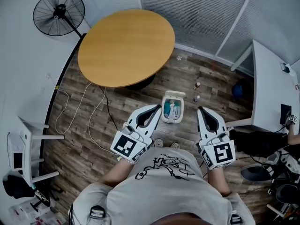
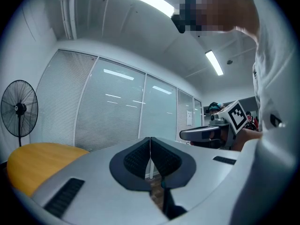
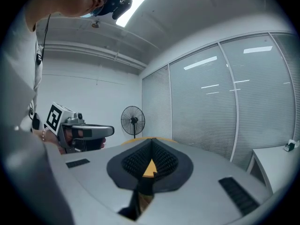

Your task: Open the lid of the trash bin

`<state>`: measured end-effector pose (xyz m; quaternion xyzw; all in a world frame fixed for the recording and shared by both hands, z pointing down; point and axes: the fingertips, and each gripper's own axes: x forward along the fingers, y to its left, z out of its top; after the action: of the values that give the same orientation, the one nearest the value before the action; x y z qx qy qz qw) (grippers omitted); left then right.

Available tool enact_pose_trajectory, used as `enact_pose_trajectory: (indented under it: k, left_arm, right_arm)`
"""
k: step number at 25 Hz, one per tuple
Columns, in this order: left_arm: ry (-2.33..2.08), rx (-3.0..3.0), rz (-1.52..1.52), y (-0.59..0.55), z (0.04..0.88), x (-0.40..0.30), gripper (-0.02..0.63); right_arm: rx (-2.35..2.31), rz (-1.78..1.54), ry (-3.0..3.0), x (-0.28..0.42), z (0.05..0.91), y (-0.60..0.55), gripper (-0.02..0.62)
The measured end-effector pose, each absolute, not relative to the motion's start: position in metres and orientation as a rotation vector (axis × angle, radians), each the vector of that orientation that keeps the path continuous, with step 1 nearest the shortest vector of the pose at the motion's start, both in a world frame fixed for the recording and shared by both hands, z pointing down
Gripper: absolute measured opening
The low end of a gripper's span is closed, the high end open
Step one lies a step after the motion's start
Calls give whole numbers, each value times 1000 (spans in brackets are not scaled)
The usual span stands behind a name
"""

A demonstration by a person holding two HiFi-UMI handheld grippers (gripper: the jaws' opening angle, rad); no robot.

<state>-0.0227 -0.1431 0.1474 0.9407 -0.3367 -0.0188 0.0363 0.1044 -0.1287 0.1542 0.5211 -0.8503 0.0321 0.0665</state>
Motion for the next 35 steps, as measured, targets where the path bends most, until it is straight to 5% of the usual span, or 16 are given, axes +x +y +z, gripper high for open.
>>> enact_pose_trajectory:
  k: [35]
  left_arm:
    - [-986,2934,-115,-148,123,-10,20]
  right_arm:
    - [1561,36,-2568,104,130,-133,6]
